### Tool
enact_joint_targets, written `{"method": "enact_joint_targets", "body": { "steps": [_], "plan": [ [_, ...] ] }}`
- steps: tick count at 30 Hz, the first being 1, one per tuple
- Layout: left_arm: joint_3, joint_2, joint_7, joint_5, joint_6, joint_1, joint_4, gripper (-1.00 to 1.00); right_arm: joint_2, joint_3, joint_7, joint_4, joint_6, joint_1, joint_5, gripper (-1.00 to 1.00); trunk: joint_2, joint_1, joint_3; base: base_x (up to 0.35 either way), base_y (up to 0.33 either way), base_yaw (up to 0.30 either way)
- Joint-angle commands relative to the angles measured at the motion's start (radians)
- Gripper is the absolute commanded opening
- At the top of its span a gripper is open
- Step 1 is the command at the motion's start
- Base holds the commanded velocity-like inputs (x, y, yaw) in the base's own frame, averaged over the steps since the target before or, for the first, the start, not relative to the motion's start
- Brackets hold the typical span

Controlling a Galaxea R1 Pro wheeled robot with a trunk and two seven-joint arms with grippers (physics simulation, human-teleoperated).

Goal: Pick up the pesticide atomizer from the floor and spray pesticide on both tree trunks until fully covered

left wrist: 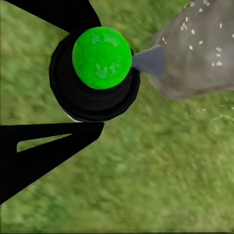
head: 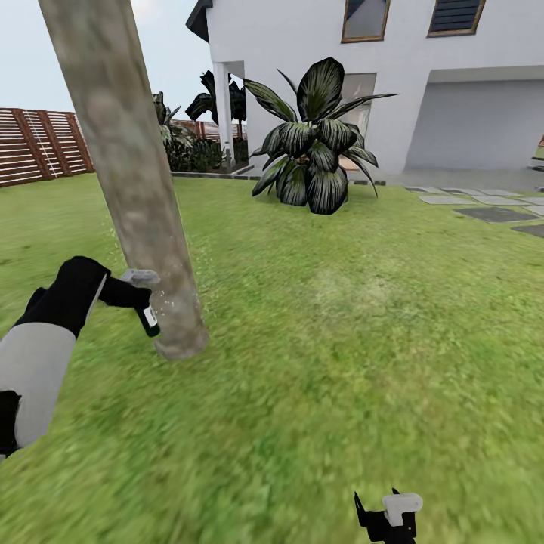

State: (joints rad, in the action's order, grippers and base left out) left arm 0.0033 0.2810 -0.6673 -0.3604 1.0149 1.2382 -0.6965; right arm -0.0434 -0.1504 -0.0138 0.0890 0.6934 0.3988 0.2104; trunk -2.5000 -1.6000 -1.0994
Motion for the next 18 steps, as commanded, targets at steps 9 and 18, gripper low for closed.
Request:
{"method": "enact_joint_targets", "body": {
  "steps": [9,18],
  "plan": [
    [-0.001,0.06,0.0,-0.005,0.002,0.03,0.004,-1.0,-0.001,0.0,0.0,0.0,0.001,0.0,0.001,1.0,0.0,0.0,0.0,0.0,0.0,0.0],
    [-0.067,0.05,0.0,-0.004,0.002,0.022,0.002,-1.0,-0.001,0.0,0.0,0.0,0.002,0.0,0.0,1.0,0.0,0.0,0.0,0.076,0.0,0.0]
  ]
}}
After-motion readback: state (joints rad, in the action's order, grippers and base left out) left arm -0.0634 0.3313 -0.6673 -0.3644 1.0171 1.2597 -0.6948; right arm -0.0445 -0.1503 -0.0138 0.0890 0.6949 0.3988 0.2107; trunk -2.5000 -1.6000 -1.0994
